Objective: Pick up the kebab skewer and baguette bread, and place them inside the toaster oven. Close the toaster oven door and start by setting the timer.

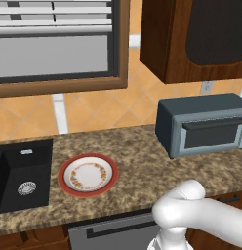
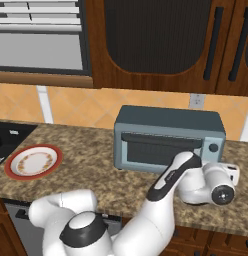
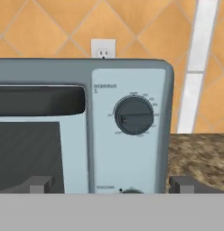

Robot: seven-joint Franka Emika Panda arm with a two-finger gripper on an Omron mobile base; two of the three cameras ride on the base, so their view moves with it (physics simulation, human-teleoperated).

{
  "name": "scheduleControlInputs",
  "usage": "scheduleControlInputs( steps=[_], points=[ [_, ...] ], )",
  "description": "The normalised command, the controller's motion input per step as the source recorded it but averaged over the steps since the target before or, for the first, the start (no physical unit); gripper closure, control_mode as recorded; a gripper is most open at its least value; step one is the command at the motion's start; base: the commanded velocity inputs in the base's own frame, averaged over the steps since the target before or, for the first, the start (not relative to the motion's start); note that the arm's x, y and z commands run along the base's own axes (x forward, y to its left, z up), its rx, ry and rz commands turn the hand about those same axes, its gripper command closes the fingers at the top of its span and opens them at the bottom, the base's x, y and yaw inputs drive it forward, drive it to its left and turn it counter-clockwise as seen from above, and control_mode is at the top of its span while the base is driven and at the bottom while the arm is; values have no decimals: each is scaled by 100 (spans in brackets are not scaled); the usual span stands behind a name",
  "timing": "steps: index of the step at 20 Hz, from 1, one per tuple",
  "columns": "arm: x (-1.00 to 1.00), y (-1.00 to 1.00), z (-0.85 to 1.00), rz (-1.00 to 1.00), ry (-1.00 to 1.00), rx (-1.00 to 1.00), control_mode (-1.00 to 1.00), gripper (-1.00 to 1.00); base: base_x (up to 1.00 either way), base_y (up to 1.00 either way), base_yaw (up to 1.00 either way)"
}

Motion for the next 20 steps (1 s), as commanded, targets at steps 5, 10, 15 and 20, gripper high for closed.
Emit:
scheduleControlInputs(
  steps=[5, 10, 15, 20],
  points=[
    [0, -14, -50, 0, -1, 0, -100, -100, 0, 0, 0],
    [3, 0, -33, 0, 0, 0, -100, -100, 0, 0, 0],
    [22, 0, -4, 0, 0, 0, -100, -100, 0, 0, 0],
    [27, 0, -4, 0, 0, 0, -100, -100, 0, 0, 0]
  ],
)
